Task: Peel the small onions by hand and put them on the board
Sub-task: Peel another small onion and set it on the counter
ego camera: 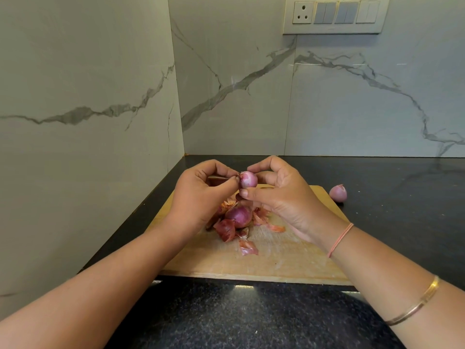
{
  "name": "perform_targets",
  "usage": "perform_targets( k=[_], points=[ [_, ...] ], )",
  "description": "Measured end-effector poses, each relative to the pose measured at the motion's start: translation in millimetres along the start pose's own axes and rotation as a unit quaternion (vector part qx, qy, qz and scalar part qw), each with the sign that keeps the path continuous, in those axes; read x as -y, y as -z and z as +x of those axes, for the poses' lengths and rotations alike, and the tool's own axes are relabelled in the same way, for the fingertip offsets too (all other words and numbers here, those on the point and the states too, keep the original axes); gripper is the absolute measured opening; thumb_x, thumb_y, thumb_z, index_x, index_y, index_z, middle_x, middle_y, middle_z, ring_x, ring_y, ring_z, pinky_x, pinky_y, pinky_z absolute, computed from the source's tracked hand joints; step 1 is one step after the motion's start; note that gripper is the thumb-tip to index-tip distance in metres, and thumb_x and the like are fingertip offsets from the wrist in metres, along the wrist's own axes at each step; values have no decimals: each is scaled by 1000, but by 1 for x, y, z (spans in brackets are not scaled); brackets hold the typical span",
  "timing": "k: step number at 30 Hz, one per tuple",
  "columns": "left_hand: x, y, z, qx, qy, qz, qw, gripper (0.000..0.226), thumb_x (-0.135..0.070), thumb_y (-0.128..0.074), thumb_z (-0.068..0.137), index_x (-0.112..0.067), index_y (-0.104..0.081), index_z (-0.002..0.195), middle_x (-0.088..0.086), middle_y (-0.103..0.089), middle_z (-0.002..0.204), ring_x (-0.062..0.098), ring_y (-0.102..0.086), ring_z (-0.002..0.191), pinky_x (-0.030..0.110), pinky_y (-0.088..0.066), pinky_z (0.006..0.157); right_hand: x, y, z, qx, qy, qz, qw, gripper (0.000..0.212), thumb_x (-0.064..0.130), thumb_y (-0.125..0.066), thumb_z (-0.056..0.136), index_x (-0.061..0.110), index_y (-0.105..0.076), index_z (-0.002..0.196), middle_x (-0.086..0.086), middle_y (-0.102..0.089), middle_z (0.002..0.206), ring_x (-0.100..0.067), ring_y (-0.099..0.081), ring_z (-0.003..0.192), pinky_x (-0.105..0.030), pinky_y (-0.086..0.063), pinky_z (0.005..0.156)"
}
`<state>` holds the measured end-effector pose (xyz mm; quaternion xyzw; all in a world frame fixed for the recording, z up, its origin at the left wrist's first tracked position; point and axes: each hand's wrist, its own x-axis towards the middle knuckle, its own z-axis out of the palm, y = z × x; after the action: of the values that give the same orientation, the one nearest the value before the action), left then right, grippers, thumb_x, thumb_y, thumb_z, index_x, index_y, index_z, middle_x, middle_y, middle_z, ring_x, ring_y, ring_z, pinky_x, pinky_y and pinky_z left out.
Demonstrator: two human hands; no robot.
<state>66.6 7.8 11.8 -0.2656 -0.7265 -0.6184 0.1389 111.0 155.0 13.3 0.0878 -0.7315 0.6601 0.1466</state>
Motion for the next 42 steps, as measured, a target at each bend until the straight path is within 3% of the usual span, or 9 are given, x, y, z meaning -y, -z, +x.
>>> perform_targets(
  k=[5, 8, 12, 15, 21, 26, 31, 37, 42],
  points=[
    [1, -1, 0, -15, 5, 21, 1000, 12, -6, -69, 78, -17, -68, 74, -1, -70, 76, 15, -67, 74, 34, -57, 75, -1, -3, 0, -10, 25, -60, 998, 36, -2, -76, 73, 12, -56, 99, -8, -70, 97, -19, -69, 80, -34, -58, 75],
    [1, 0, 0, -14, 3, 37, 999, 14, -7, -68, 79, -20, -67, 73, -3, -69, 74, 10, -66, 71, 31, -57, 73, -1, -3, 0, 3, 10, -33, 999, 29, -2, -71, 79, 11, -56, 101, -8, -71, 93, -13, -67, 68, -27, -56, 67],
    [2, 1, 2, -10, -2, 43, 999, 15, -7, -67, 80, -20, -67, 73, -8, -69, 70, 3, -65, 68, 23, -55, 68, -1, -1, 1, 29, -26, 13, 999, 18, 3, -61, 89, 9, -59, 106, -11, -68, 85, -16, -61, 71, -29, -52, 69],
    [3, 2, 3, -12, 1, 48, 999, 17, -6, -67, 80, -22, -67, 72, -10, -68, 69, 2, -65, 68, 17, -54, 66, 1, -2, 1, 52, -50, 77, 994, 13, 7, -53, 94, 6, -60, 105, -12, -62, 83, -15, -57, 67, -24, -52, 63],
    [11, 12, 13, -62, 43, 48, 996, 16, -10, -68, 83, -24, -66, 74, -6, -68, 80, 14, -67, 80, 26, -55, 72, 5, -2, 1, 67, -62, 117, 989, 19, 11, -46, 98, 7, -63, 105, -14, -62, 87, -14, -60, 67, -21, -52, 61],
    [6, 7, 7, -6, -5, 26, 1000, 15, -4, -70, 80, -18, -66, 81, -3, -69, 84, 8, -67, 78, 23, -56, 74, 3, 2, 2, 51, -71, 137, 987, 24, 4, -52, 94, 9, -56, 117, -16, -66, 94, -15, -63, 70, -25, -56, 68],
    [3, 7, 3, 51, -39, 34, 997, 25, -1, -63, 84, -25, -70, 87, -8, -72, 85, 9, -68, 82, 23, -56, 76, 4, 4, 2, 40, -60, 141, 987, 23, 0, -58, 89, 8, -56, 111, -17, -69, 95, -22, -64, 82, -32, -56, 78],
    [6, 6, 4, 28, -59, 24, 998, 13, -5, -69, 81, -17, -70, 82, -4, -71, 81, 9, -68, 77, 22, -55, 73, 3, 3, 1, 47, -50, 148, 987, 33, -6, -64, 82, 5, -54, 111, -17, -69, 98, -23, -67, 86, -31, -58, 76],
    [5, 4, 3, 24, -64, 23, 997, 16, 0, -68, 80, -16, -69, 77, -6, -70, 79, 6, -66, 76, 18, -53, 71, 0, 1, 1, 30, -21, 46, 998, 36, -6, -69, 77, 11, -56, 106, -13, -71, 96, -23, -65, 82, -47, -52, 87]
  ],
)
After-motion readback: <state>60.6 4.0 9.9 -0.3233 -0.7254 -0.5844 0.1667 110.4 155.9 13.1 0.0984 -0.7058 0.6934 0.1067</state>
